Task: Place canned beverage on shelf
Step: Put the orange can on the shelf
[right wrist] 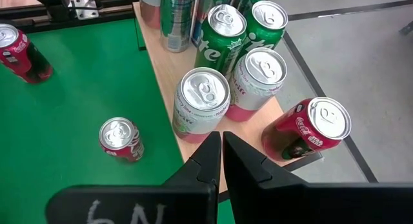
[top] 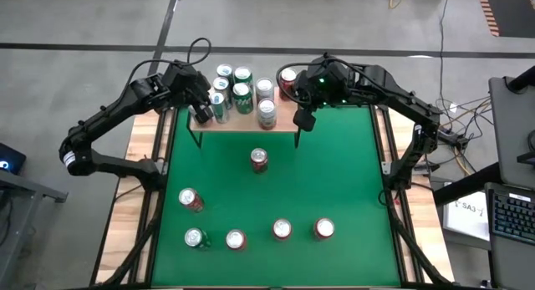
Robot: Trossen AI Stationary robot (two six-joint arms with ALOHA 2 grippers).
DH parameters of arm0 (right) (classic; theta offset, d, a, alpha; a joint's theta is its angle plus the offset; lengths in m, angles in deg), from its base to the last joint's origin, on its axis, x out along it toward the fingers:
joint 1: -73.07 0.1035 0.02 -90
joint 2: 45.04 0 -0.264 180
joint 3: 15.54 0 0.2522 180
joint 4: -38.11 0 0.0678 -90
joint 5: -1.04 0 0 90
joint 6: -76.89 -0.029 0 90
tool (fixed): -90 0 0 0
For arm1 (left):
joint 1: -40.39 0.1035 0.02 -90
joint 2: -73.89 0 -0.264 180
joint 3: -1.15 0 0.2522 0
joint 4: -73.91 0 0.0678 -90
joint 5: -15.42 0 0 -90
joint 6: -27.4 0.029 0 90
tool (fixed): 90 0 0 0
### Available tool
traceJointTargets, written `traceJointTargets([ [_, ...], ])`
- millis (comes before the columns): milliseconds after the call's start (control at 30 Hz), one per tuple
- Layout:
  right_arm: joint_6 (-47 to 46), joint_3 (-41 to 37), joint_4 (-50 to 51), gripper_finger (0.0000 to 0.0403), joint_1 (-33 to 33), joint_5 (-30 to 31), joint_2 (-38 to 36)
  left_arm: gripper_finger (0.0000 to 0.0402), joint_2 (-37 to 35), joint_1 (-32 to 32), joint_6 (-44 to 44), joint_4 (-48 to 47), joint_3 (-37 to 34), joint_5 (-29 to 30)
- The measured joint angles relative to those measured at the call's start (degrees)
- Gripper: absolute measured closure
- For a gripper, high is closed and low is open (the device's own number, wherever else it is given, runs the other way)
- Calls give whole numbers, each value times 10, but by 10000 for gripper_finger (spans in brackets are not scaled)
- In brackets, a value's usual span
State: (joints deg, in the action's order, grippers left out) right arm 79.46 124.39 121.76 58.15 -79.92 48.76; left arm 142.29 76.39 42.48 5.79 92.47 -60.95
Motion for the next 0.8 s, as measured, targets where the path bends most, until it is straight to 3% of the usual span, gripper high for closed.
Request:
traceJointTargets([
  [567, -6, 0, -1, 394, 0, 0, 0, 402, -1, -12, -26, -7, 1, -12],
  [800, -105, 0, 18, 394, 12, -8, 0, 402, -57, -43, -51, -4, 3, -8],
])
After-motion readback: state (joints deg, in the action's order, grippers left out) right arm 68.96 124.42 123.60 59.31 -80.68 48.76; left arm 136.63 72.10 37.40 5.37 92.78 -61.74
